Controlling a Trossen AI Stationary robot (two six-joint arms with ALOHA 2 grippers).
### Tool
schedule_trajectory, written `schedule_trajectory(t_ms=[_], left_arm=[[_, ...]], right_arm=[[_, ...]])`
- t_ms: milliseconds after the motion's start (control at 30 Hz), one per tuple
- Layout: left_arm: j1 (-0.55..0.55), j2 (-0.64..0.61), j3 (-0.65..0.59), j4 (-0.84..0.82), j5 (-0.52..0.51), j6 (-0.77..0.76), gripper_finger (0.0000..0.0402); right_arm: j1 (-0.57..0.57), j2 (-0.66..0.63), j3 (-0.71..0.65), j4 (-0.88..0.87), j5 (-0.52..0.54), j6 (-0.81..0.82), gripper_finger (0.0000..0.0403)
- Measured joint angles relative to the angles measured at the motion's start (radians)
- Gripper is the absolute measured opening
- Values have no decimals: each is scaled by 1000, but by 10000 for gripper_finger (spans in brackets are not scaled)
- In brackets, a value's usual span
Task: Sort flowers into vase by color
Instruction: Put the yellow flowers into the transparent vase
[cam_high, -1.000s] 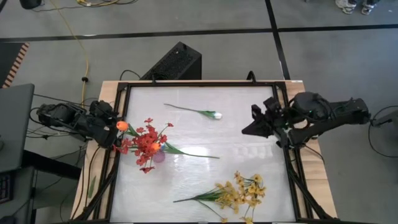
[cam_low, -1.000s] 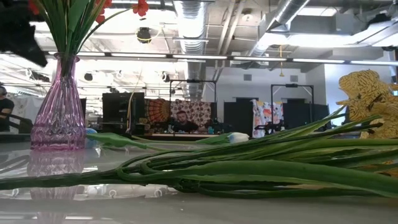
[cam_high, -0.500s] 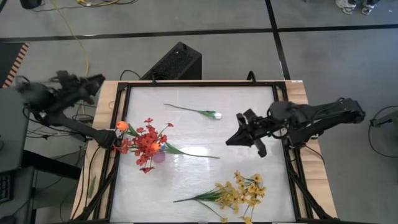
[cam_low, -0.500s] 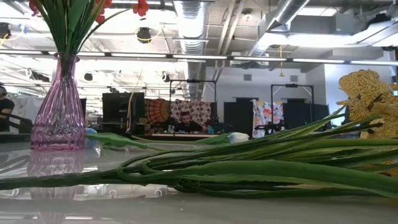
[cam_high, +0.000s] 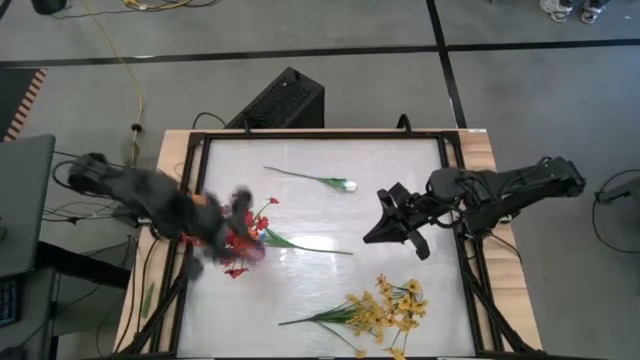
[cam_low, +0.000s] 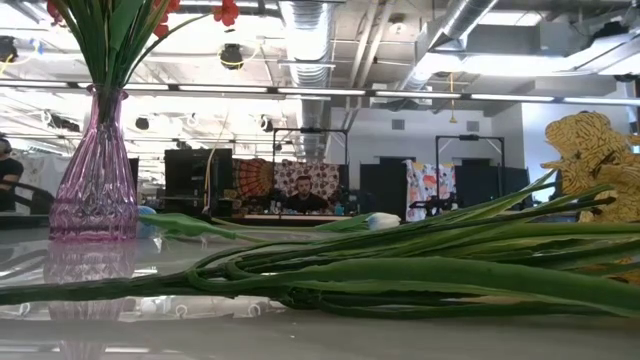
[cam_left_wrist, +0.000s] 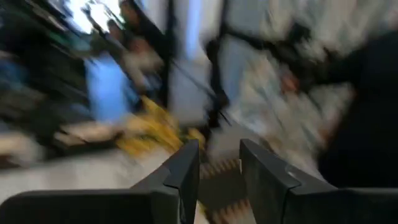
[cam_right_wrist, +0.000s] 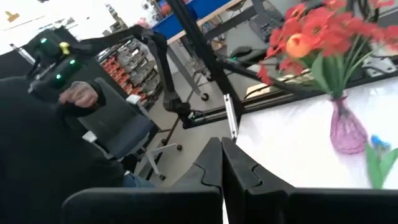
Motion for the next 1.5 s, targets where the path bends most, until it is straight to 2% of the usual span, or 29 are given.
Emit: schedule_trajectory(t_ms=[200, 333, 600, 767, 933, 1233, 1500], left_arm=[[-210, 208, 133, -193, -49, -101, 84], [-318, 305, 149, -280, -47, -203, 75], [-440, 502, 149, -265, -73, -551, 61], [-496, 649, 149, -218, -101, -687, 61], [-520, 783, 149, -166, -219, -788, 60], [-458, 929, 149, -144, -534, -792, 61], [-376, 967, 143, -168, -635, -711, 85]], right_arm=[[31, 3, 0, -64, -9, -10, 21], [33, 2, 0, -114, -20, -50, 21], [33, 1, 0, -183, -52, -90, 26], [33, 1, 0, -236, -72, -147, 26], [33, 1, 0, -288, -97, -215, 26], [33, 0, 0, -348, -120, -219, 26], [34, 0, 0, -390, -147, -216, 26]])
